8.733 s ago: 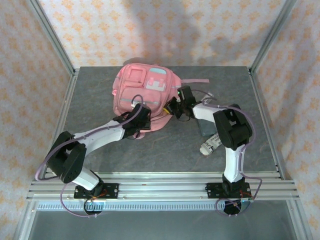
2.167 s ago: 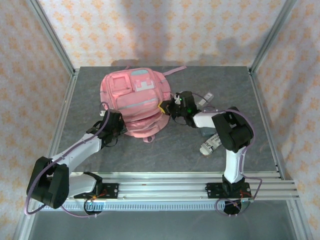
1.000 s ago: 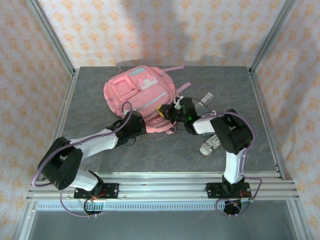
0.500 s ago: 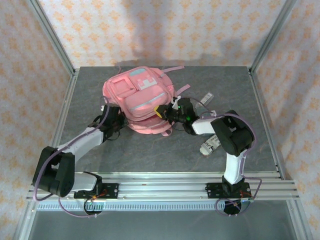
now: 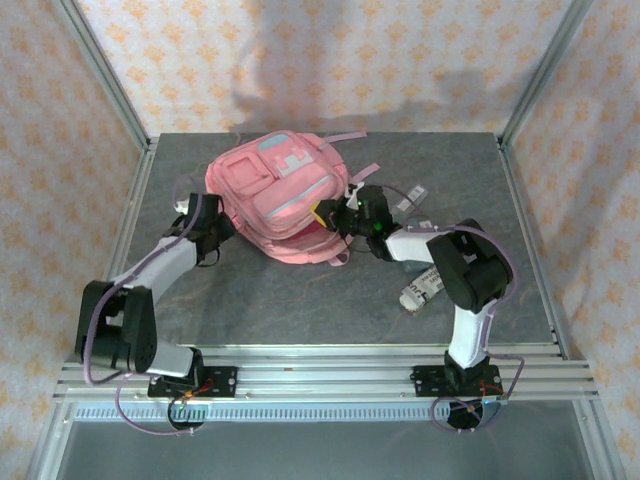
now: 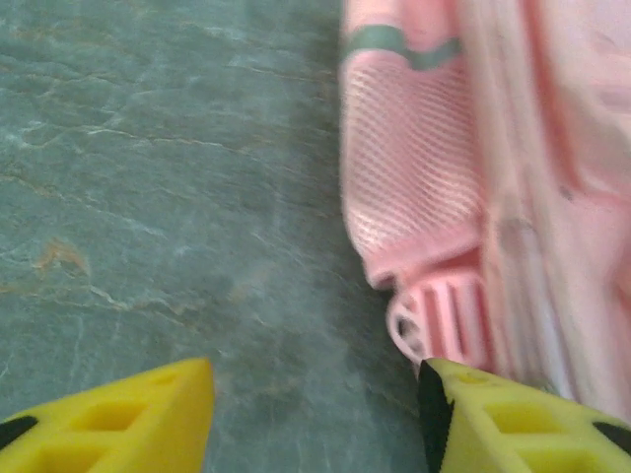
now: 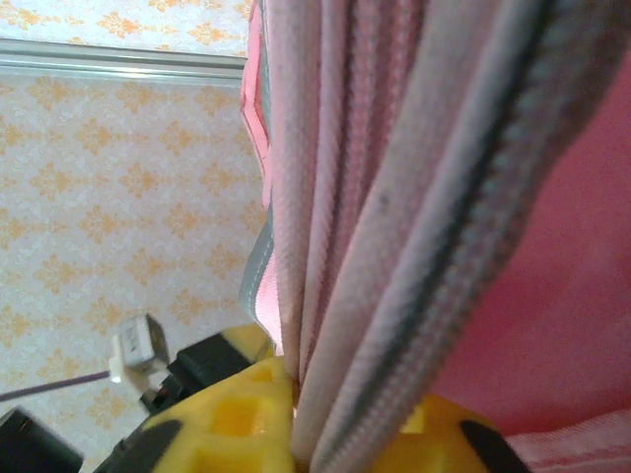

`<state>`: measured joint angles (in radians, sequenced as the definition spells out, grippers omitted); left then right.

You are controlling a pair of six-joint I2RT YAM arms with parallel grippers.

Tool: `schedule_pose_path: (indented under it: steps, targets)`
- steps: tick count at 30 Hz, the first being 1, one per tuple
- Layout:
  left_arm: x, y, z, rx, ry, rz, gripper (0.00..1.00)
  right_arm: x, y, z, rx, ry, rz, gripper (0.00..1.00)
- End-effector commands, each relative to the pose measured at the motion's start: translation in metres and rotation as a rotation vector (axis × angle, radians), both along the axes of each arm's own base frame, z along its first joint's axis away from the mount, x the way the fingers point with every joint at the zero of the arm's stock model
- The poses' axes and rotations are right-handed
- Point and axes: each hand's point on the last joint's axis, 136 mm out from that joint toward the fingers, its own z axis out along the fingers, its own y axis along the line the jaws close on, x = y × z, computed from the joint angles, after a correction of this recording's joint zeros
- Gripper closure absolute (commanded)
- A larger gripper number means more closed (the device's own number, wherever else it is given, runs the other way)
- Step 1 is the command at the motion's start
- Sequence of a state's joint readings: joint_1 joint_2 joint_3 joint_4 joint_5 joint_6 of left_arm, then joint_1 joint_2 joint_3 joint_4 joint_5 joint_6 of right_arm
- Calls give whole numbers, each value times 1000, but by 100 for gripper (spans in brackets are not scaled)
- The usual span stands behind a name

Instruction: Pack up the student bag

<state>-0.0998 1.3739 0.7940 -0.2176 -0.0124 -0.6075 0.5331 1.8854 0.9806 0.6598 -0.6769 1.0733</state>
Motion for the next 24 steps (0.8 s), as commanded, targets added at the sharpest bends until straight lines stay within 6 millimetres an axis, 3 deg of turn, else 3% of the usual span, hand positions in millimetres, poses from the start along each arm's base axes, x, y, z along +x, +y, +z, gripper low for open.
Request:
schedule_pose_path:
  steps: [1,8,18,24]
  targets:
    - [-16,-19,17,39,-32,-100,39,10,1,45,15,-137,-6,80]
    - [-30,-75,47,-13,-161,-328,33,5,4,62,33,-182,30,67]
    - [-30,-148,65,162,-216,-565,28,2,9,87,95,-217,63,65]
    - [-10,-161,62,389,-184,-583,24,-1,10,93,109,-226,75,65]
